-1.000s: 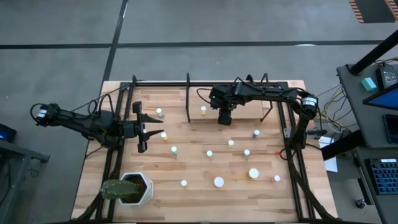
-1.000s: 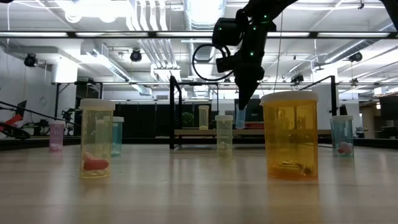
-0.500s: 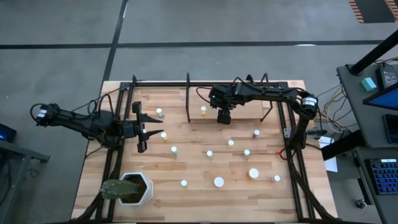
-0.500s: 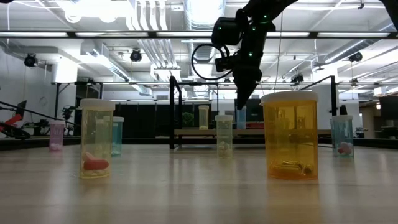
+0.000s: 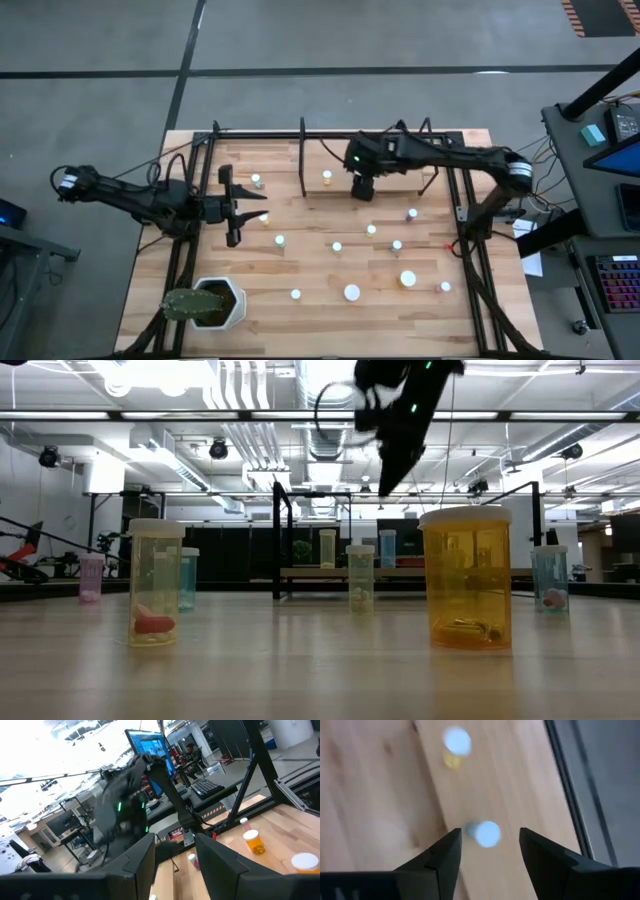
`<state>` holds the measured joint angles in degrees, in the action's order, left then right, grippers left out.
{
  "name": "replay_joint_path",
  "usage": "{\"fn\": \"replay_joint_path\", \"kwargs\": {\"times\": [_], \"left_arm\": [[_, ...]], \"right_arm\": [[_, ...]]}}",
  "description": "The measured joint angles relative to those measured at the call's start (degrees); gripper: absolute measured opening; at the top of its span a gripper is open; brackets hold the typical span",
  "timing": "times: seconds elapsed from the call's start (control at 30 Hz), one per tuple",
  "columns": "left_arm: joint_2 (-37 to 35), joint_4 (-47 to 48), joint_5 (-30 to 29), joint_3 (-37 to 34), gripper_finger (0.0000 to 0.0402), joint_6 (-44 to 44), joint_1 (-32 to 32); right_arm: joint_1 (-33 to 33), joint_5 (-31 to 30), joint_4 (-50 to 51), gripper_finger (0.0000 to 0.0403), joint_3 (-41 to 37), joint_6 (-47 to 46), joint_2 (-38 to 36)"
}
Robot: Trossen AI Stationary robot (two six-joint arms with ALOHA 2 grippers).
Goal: Pick and place medicine bottles onto shelf by color
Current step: Put the yellow pill bottle on the shelf aligned with the other yellow pill bottle
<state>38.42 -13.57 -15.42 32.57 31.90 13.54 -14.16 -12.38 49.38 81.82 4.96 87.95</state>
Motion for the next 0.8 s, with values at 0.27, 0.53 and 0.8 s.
{"fn": "replay_joint_path", "kwargs": {"times": [0.27,0.53,0.8], "left_arm": [[6.9,-6.6,0.0,0.3,0.0128,-1.2,0.0],[13.0,-11.3,0.0,1.1,0.0128,-14.8,0.0],[14.1,14.0,0.0,10.0,0.0128,-39.6,-0.5]], "right_arm": [[10.0,0.9,-24.9,0.0159,-20.7,-1.9,-17.0],[12.6,0.8,-59.8,0.0133,-43.5,3.2,-30.1],[12.6,0.8,-71.8,0.0114,-52.4,8.5,-38.1]]}}
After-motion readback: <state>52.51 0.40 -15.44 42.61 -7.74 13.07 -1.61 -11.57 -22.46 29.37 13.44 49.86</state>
